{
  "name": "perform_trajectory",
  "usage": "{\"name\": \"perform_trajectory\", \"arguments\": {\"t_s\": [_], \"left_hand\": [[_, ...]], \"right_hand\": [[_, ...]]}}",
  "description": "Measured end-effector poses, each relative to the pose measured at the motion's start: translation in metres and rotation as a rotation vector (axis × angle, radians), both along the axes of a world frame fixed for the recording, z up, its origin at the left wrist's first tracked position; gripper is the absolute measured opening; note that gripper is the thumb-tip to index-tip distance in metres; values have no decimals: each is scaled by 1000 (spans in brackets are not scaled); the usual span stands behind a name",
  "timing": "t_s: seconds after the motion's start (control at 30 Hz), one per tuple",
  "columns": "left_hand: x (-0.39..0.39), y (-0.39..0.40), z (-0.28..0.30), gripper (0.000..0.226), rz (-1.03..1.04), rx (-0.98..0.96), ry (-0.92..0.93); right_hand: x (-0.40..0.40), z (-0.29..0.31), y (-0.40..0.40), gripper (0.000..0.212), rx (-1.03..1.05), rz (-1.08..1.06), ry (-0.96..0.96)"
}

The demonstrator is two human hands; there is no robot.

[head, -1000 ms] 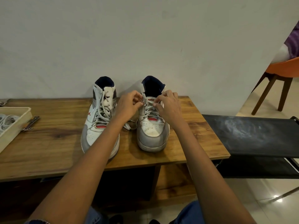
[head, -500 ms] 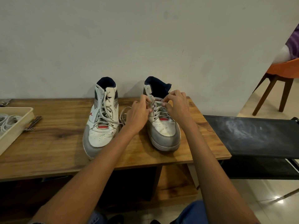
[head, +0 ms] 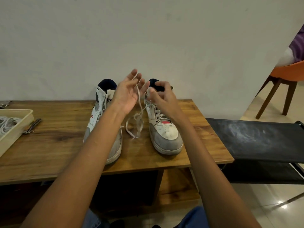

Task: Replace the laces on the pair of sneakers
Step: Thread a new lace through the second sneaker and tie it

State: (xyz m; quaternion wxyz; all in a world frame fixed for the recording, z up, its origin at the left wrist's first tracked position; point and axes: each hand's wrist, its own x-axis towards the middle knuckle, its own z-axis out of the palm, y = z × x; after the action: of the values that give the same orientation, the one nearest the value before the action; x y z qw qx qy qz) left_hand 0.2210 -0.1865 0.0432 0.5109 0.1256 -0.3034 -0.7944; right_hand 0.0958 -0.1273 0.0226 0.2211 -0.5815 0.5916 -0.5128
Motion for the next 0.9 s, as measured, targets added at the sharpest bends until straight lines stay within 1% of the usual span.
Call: {"name": "perform_trajectory", "arguments": {"t_s": [0.07, 0.1, 0.17, 0.2, 0.27, 0.33, 0.43, 0.5, 0.57, 0.6, 0.63, 0.67, 0.7, 0.73, 0.77, 0.87, 0.9], "left_hand": [[-5, 2, -2, 31, 19, 45, 20], [-6, 2, -3, 33, 42, 65, 20], [-6, -1, -4, 37, 103, 93, -9], [-5, -3, -4, 39, 144, 92, -66], [-2, -5, -6, 43, 255, 68, -277], [-2, -6, -11, 43, 335, 62, -473], [-5, -9, -20, 36, 402, 61, -629], [-4, -12, -23, 33, 484, 47, -683], [-3, -15, -24, 34, 500, 77, -651], [-3, -15, -23, 35, 467, 113, -604], [-2, -15, -21, 36, 419, 153, -545], [-1, -13, -18, 38, 373, 188, -482], [-1, -12, -16, 39, 332, 216, -419], [0, -12, -15, 37, 299, 233, -355], [0, -11, -13, 33, 270, 248, -285], [2, -8, -5, 19, 212, 293, -40], [2, -8, -2, 15, 205, 298, 16]], "right_hand": [[18, 2, 4, 60, 149, 196, -81], [23, 1, 5, 65, 188, 269, -123], [24, -1, 5, 64, 198, 332, -202], [20, 0, 5, 60, 180, 315, -230], [5, 7, 7, 43, 103, 214, -281], [-17, 13, 9, 27, 46, 142, -383], [-43, 13, 15, 14, 43, 157, -461], [-55, 10, 18, 8, 64, 143, -503], [-64, 9, 20, 16, 106, 61, -479], [-68, 8, 21, 23, 150, -8, -384], [-72, 6, 21, 32, 205, -84, -210], [-74, 4, 20, 39, 258, -143, 10], [-73, 1, 19, 42, 297, -163, 199], [-68, 1, 19, 41, 324, -143, 295], [-63, 3, 20, 39, 346, -83, 276], [-34, 16, 22, 34, 400, 201, -16], [-24, 17, 18, 33, 374, 243, -21]]}}
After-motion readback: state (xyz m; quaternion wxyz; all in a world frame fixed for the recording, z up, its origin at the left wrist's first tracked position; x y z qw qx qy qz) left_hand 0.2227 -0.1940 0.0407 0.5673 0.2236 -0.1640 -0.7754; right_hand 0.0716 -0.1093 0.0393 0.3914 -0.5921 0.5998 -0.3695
